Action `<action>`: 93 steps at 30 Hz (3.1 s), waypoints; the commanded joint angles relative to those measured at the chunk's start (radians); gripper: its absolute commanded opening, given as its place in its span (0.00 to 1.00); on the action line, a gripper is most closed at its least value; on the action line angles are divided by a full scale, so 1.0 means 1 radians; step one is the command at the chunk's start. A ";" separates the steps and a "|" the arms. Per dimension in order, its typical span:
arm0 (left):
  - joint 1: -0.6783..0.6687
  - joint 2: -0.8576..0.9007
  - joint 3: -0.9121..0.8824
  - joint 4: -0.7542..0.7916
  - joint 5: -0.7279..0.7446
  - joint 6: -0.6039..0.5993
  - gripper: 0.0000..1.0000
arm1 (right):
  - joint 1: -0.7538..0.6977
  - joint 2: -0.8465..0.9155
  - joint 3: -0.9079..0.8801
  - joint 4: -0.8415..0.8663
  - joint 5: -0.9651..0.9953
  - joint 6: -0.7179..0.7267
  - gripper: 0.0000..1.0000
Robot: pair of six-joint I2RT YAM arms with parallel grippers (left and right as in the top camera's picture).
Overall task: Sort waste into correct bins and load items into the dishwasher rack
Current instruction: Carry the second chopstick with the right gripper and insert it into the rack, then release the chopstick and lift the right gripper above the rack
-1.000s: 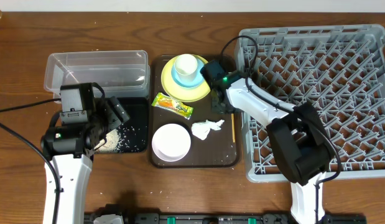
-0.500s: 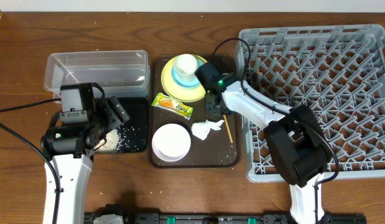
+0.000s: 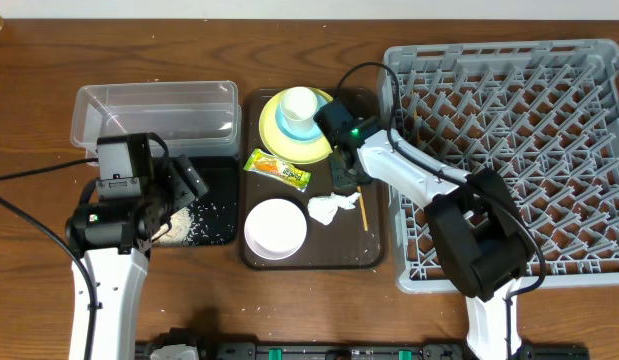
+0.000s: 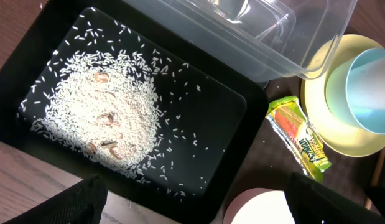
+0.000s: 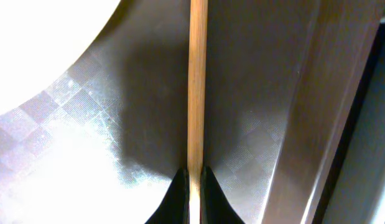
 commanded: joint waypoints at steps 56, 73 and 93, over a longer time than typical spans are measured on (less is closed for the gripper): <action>0.005 -0.003 0.013 -0.003 -0.016 0.002 0.93 | -0.407 -0.373 -0.245 0.157 -0.003 -0.293 0.05; 0.005 -0.003 0.013 -0.003 -0.016 0.002 0.93 | -0.393 -0.418 -0.182 0.162 -0.097 -0.338 0.22; 0.005 -0.003 0.013 -0.003 -0.016 0.002 0.93 | -0.047 -0.480 -0.153 0.041 -0.427 -0.502 0.31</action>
